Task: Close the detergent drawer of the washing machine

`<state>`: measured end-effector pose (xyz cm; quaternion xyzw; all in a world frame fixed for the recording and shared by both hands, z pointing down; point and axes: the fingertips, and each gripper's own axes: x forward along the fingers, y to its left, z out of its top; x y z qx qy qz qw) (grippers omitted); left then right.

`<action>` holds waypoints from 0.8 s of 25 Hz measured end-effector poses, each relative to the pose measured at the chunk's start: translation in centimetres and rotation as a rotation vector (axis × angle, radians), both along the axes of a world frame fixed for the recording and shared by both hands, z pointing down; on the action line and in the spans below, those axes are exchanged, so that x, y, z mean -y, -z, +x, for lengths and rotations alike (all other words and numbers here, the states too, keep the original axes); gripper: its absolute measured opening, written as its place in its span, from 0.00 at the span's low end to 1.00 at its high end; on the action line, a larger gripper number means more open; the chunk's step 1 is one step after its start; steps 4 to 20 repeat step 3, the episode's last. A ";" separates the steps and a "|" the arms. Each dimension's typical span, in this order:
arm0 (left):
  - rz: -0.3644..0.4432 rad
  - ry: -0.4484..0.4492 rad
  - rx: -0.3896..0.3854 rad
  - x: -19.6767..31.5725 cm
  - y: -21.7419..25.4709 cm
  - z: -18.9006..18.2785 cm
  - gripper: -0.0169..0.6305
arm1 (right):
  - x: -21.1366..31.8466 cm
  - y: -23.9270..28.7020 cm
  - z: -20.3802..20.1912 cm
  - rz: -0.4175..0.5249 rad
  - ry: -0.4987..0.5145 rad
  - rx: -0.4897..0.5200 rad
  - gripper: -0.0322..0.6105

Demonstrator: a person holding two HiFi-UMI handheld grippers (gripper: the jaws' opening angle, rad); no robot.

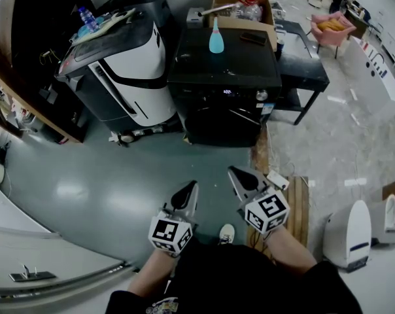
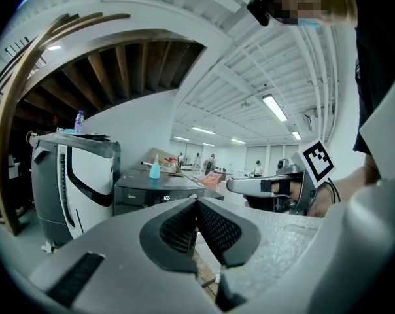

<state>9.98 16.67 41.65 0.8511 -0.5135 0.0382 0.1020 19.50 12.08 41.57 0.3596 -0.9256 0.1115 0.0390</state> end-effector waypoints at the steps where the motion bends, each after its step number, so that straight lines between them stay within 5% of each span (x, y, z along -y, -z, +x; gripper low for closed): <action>1: 0.000 -0.001 -0.001 -0.1 0.0 0.1 0.03 | -0.1 -0.1 0.1 0.001 0.001 0.000 0.05; 20: 0.002 -0.003 -0.004 -0.4 -0.1 0.2 0.03 | -0.4 -0.3 0.2 0.003 0.005 0.001 0.05</action>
